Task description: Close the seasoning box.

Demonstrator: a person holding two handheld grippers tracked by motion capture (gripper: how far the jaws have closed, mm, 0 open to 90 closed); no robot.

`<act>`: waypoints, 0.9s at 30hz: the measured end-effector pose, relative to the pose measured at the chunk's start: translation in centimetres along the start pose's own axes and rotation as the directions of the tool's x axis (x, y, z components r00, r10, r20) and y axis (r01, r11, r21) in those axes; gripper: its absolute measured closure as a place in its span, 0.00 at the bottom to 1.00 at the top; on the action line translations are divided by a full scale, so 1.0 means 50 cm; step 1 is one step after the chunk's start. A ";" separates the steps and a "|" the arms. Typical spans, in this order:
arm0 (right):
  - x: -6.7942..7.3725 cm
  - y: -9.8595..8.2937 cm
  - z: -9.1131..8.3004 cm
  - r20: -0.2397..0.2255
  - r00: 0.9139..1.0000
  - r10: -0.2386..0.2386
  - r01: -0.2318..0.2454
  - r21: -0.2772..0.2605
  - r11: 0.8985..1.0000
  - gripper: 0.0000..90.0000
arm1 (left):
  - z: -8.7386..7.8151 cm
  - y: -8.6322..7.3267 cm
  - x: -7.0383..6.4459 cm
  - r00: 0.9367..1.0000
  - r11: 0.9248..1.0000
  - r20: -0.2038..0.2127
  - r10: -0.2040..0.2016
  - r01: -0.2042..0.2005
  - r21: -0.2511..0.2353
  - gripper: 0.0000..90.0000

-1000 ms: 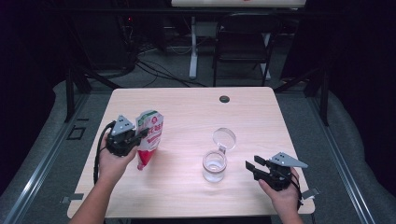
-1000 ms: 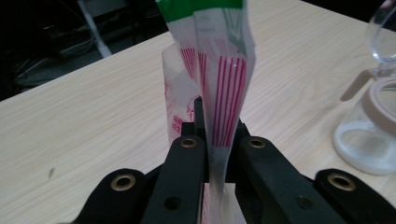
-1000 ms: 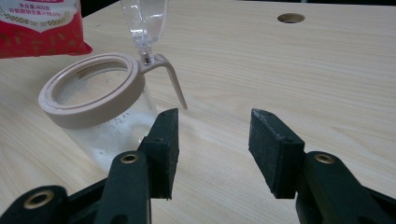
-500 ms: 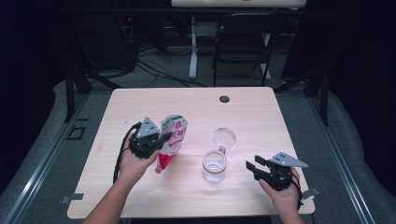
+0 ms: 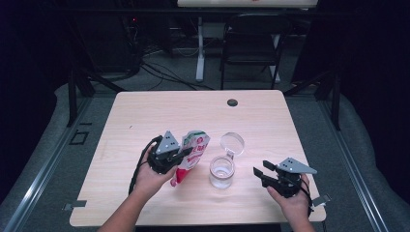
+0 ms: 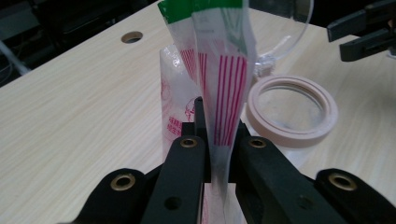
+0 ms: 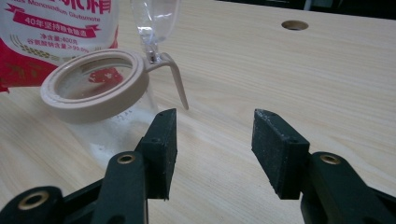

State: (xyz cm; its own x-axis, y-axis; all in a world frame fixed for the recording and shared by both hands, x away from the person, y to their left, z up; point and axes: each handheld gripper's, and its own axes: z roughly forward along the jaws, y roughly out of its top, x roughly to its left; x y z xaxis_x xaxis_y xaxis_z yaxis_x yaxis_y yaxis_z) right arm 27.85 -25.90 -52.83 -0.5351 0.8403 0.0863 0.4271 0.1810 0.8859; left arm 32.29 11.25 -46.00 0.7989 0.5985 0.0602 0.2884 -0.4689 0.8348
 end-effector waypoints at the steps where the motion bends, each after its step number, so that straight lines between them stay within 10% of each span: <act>1: 0.004 0.004 -0.002 -0.001 1.000 -0.009 0.009 -0.005 1.000 0.56 | 0.000 -0.003 -0.002 1.000 1.000 0.006 0.005 -0.005 0.001 1.00; 15: 0.032 0.062 -0.038 -0.075 0.997 -0.001 0.002 0.010 1.000 0.62 | 0.002 -0.071 -0.035 0.995 0.999 0.094 -0.034 0.034 0.002 1.00; 27: 0.091 0.109 -0.019 -0.189 0.977 -0.101 0.103 0.002 0.995 0.73 | -0.005 -0.097 -0.032 0.986 0.994 0.130 -0.102 0.106 -0.026 0.99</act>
State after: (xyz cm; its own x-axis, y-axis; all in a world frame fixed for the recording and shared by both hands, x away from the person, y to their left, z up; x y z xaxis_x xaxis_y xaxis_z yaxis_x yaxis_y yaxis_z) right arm 27.06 -21.56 -47.18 -0.7035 0.7060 0.0810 0.3712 0.2678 0.8891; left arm 29.50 12.72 -50.03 0.8271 0.5537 -0.0967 0.3576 -0.3857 0.8505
